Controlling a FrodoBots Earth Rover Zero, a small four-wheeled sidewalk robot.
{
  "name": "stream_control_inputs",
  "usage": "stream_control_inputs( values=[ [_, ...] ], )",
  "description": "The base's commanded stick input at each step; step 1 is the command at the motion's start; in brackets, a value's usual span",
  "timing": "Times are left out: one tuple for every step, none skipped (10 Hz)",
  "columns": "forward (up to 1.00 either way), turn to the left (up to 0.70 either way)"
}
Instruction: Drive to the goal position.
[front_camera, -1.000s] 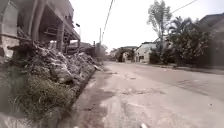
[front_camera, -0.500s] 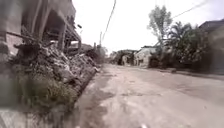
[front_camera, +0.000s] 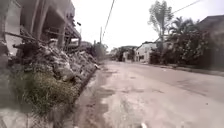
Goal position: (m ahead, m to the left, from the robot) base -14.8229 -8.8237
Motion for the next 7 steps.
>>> stream_control_inputs(
  values=[
    [0.12,0.00],
    [0.44,-0.02],
    [0.59,-0.20],
    [0.70,-0.34],
    [0.70,-0.34],
    [0.70,-0.34],
    [0.70,-0.34]
  ],
)
